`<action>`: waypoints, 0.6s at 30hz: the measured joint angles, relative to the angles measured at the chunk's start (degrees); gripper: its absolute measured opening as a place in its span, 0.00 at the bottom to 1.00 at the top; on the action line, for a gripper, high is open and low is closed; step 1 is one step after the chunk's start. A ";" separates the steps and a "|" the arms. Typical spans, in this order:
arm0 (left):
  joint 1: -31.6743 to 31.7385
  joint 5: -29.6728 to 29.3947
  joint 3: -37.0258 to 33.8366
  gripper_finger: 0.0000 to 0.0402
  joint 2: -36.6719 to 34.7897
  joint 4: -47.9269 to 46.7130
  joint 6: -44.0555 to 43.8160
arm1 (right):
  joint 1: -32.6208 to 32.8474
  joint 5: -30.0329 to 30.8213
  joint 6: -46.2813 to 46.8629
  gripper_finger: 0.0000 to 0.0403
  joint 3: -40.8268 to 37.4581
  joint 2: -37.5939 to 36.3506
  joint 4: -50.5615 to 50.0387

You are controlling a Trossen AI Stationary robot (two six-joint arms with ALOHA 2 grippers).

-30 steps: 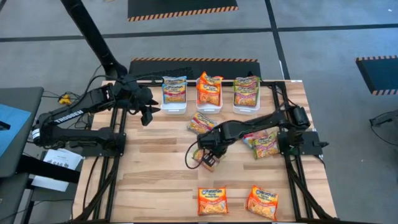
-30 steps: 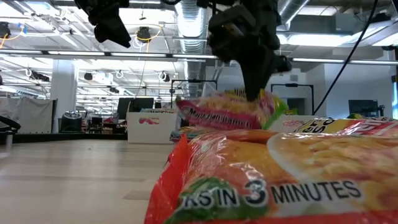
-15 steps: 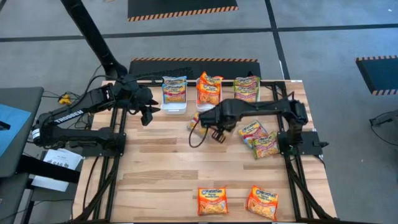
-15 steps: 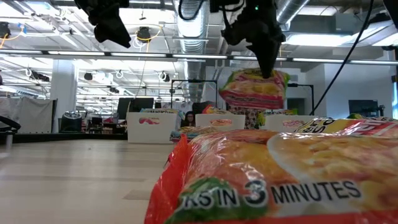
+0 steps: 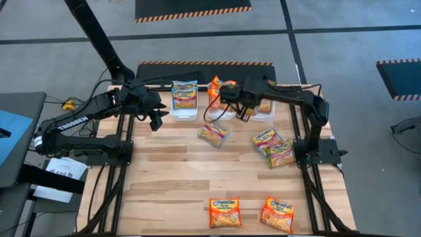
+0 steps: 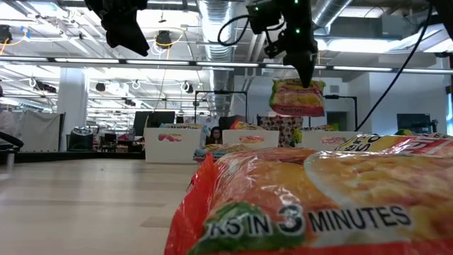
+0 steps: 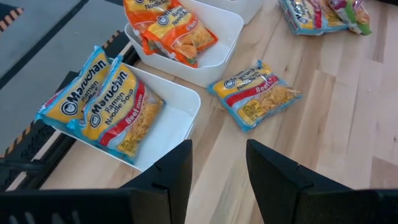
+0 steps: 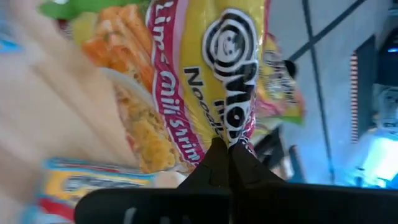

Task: Sort Maruchan noodles
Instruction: Put the green noodle pack into the right white bin

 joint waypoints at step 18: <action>0.02 -8.03 0.00 0.34 0.00 1.60 3.02 | -14.48 1.69 -11.35 0.00 -2.75 0.04 0.46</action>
